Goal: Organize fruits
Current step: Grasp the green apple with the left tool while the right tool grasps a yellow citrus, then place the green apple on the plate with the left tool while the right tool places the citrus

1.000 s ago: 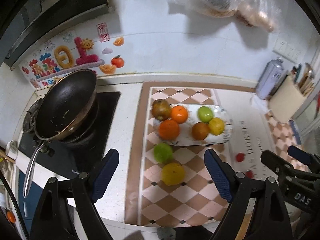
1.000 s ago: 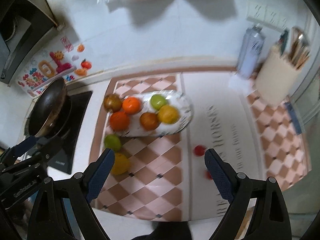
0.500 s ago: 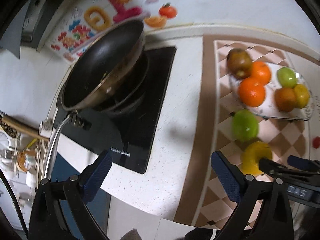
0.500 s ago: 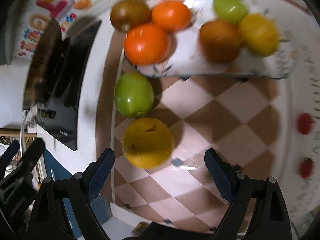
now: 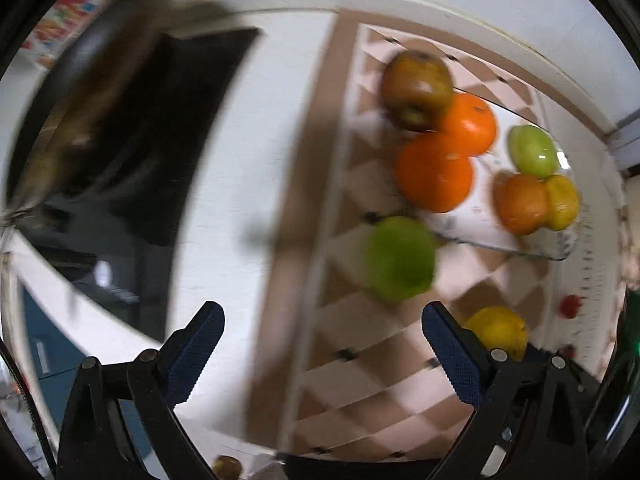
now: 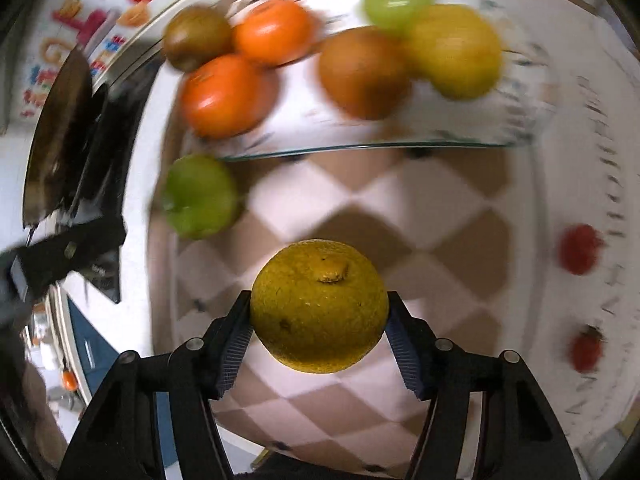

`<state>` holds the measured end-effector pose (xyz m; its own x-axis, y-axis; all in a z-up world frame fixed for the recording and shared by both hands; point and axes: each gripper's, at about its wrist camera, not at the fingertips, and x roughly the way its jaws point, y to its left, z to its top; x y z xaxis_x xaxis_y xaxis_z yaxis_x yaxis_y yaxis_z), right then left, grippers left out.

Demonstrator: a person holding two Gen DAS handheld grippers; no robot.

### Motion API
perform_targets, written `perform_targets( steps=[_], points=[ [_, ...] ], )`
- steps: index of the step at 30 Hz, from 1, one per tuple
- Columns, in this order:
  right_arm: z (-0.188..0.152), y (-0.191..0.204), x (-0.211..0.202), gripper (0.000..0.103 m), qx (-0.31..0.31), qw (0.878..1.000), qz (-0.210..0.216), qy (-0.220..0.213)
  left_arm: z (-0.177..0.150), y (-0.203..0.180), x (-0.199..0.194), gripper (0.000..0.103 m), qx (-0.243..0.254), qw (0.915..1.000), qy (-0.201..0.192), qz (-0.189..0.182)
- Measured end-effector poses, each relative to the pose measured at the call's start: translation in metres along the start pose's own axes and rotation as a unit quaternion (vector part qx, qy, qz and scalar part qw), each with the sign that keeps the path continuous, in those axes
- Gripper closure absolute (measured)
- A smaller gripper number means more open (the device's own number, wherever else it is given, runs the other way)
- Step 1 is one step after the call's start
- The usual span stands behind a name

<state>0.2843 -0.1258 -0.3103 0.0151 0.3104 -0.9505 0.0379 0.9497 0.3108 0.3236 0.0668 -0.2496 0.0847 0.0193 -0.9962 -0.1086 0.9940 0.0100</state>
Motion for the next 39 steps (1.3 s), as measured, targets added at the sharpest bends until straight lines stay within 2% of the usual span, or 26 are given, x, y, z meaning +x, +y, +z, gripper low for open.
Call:
perform_targets(
  steps=[6,7,8,9,10,11,12,16,25,29,34,39],
  points=[
    [-0.004,-0.032,-0.009,0.036,0.029,0.999,-0.015,-0.007,0.025,-0.032,0.04,0.002,0.031,0.9986,0.037,-0.021],
    [-0.006,-0.034,-0.01,0.036,0.03,0.999,-0.019,-0.008,0.028,-0.037,0.046,0.005,0.04,0.9981,0.039,-0.027],
    [-0.008,-0.036,-0.01,0.036,0.032,0.999,-0.024,-0.008,0.029,-0.04,0.049,0.01,0.047,0.9979,0.037,-0.025],
    [-0.007,-0.039,-0.014,0.036,0.034,0.999,-0.024,-0.008,0.03,-0.044,0.052,0.021,0.056,0.9976,0.035,-0.018],
    [-0.007,-0.042,-0.015,0.036,0.037,0.999,-0.024,-0.006,0.03,-0.048,0.055,0.038,0.068,0.997,0.034,-0.015],
    [-0.007,-0.044,-0.015,0.036,0.039,0.999,-0.024,-0.005,0.03,-0.05,0.057,0.046,0.073,0.9965,0.036,-0.019],
    [-0.007,-0.046,-0.016,0.036,0.04,0.999,-0.025,-0.005,0.029,-0.052,0.059,0.048,0.076,0.9963,0.036,-0.019],
    [-0.003,-0.046,-0.017,0.036,0.038,0.999,-0.026,-0.003,0.02,-0.055,0.054,0.049,0.081,0.9964,0.023,-0.014],
    [-0.003,-0.049,-0.006,0.036,0.042,0.999,-0.013,0.016,-0.055,-0.075,0.044,0.049,0.091,0.9931,0.043,-0.06],
    [-0.001,-0.05,-0.004,0.036,0.04,0.999,-0.008,0.021,-0.07,-0.084,0.047,0.049,0.095,0.9934,0.036,-0.054],
    [-0.002,-0.049,-0.008,0.036,0.023,0.999,-0.02,0.015,-0.075,-0.088,0.046,0.049,0.093,0.9938,0.035,-0.05],
    [0.0,-0.053,-0.023,0.037,0.038,0.999,0.006,0.0,-0.045,-0.08,0.021,0.049,0.087,0.9935,0.019,-0.072]
  ],
)
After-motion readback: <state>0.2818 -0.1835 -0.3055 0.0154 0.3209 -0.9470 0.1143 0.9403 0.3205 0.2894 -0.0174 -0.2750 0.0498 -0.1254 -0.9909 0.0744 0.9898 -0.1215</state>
